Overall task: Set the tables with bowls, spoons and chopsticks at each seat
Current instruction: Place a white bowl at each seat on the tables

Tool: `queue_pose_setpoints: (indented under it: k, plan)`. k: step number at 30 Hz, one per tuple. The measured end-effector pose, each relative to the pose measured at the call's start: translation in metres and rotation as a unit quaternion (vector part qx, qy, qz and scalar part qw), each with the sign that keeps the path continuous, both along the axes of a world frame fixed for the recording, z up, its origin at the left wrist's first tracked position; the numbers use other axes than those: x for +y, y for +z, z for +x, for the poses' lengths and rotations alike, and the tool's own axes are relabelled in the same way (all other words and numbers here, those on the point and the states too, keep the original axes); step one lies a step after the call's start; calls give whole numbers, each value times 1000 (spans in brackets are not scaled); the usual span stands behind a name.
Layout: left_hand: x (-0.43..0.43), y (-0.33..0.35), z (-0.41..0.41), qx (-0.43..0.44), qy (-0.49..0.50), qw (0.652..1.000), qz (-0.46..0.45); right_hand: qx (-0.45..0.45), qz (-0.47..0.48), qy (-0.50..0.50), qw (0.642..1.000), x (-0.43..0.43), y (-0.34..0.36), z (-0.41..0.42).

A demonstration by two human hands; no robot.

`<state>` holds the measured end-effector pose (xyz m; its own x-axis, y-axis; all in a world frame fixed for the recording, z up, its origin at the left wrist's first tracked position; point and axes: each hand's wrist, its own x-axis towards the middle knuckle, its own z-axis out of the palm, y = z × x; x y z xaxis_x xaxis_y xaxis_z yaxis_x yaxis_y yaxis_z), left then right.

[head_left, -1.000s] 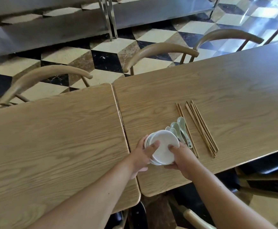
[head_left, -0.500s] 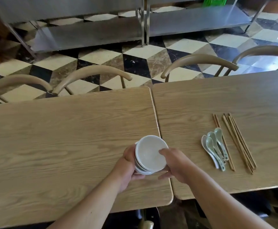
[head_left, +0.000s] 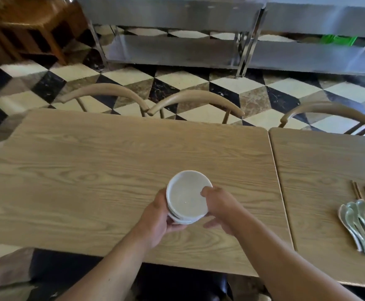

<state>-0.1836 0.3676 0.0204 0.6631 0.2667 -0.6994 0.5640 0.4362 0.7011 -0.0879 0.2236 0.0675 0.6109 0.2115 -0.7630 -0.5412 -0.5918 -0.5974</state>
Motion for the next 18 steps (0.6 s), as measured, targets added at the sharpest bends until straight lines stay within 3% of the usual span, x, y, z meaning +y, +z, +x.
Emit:
queue_pose_setpoints:
  k: [9,18]
  plan:
    - [71,8,-41,-44,25,998,-45,-87,-57,-2,995,84,20,-45]
    - [73,25,-44,-22,17,998,-63,-240,-146,71,957,80,28,-59]
